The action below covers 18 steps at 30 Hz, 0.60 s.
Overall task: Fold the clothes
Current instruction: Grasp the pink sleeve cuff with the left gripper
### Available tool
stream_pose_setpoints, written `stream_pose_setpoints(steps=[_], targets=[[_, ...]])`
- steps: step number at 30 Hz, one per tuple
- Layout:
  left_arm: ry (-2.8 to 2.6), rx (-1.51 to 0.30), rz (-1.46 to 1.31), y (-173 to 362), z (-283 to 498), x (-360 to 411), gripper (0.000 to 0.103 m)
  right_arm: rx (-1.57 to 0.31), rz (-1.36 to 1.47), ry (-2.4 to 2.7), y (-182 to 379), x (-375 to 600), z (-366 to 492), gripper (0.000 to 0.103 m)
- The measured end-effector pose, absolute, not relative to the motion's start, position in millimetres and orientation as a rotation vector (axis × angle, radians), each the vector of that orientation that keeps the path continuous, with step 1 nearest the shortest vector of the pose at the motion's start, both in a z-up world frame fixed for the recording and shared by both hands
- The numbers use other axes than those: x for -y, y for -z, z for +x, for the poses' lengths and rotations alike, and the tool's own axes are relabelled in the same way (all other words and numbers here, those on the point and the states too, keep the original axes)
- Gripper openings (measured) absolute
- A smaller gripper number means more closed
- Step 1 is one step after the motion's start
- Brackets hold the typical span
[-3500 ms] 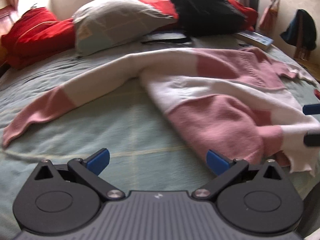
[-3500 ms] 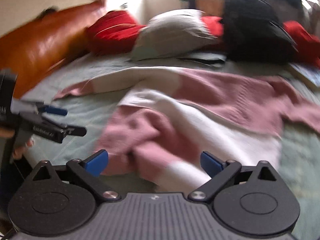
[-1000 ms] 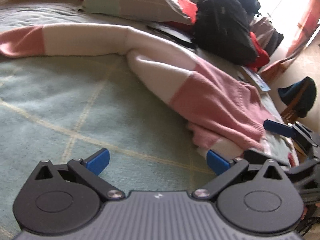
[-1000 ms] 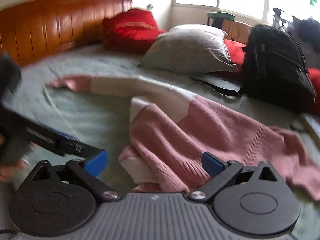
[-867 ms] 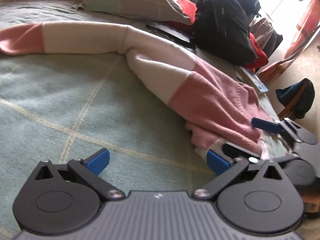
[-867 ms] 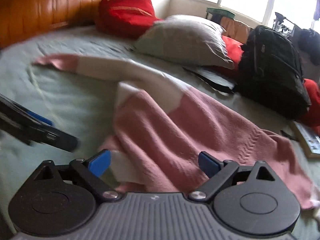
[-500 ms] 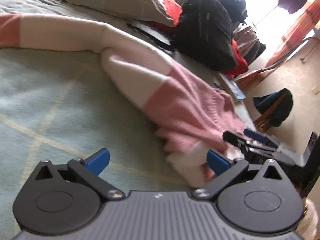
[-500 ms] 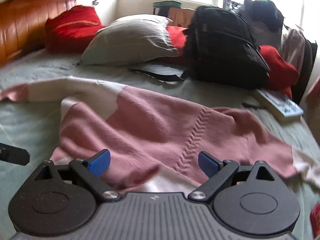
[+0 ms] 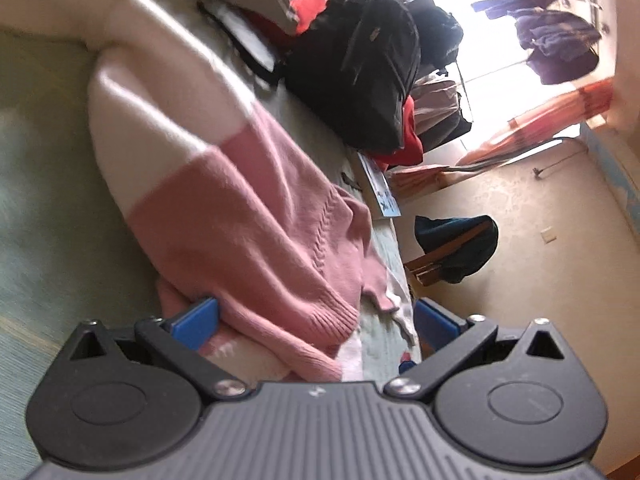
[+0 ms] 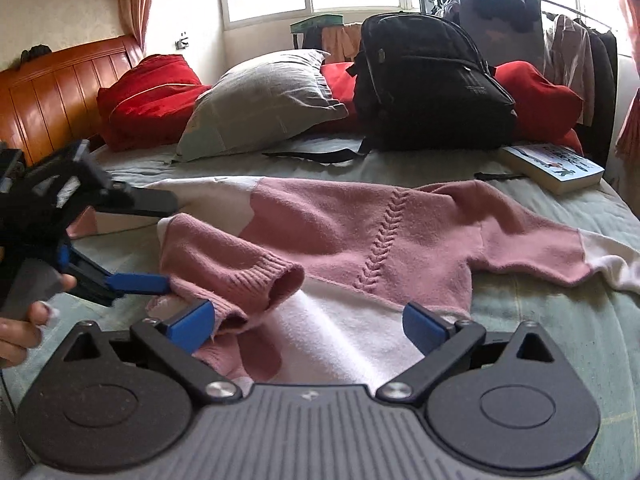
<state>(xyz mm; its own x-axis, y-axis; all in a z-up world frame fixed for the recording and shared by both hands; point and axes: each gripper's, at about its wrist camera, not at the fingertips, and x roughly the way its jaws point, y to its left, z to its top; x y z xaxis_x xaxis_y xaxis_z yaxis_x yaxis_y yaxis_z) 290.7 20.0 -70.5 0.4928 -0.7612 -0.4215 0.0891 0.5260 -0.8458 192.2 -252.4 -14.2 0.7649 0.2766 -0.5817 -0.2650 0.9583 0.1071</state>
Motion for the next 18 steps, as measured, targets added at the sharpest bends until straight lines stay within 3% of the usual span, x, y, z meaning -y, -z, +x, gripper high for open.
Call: stream_pose_setpoints(steps=[11,18], targets=[[0.570,-0.907,-1.056,119.3,294.0,-28.5,0.102,-0.753,0.094,-0.395,28.5,238.8,184.5,0.103],[0.730,-0.593,-1.373,131.2,285.1,-46.9,0.102,-0.788,0.124,-0.390,39.9,235.6,173.9,0.103]])
